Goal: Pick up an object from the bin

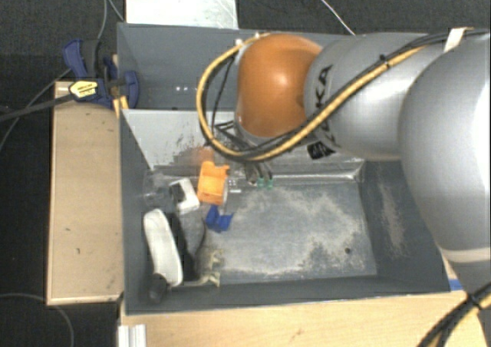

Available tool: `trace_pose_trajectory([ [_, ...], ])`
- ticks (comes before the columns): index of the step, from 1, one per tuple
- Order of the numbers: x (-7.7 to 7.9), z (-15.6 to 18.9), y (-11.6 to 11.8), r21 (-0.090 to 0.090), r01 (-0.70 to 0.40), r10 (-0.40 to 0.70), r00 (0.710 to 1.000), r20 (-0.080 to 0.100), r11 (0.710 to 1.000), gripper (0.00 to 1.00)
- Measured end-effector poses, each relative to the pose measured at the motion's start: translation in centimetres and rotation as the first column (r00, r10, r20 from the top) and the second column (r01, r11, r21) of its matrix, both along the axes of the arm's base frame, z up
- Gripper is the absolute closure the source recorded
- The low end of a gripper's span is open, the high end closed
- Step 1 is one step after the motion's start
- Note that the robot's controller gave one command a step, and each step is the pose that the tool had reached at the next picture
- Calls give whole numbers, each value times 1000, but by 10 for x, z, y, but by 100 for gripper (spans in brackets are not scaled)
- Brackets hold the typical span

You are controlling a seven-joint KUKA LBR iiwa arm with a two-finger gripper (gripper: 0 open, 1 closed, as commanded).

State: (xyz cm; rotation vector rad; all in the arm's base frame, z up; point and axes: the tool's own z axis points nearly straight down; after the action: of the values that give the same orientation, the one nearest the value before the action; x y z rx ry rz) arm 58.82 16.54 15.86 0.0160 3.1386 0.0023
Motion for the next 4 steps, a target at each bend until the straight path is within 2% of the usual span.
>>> trace_pose_trajectory([
  [1, 0, 0, 0, 0, 1, -1, 1000, 0, 1000, 0],
  [2, 0, -72, 16, 1, -146, 146, 989, 4, 989, 0],
  [3, 1, -44, 9, 0, -239, 239, 971, 5, 971, 0],
  [4, 1, -87, 0, 1, -370, 370, 929, -6, 929, 0],
])
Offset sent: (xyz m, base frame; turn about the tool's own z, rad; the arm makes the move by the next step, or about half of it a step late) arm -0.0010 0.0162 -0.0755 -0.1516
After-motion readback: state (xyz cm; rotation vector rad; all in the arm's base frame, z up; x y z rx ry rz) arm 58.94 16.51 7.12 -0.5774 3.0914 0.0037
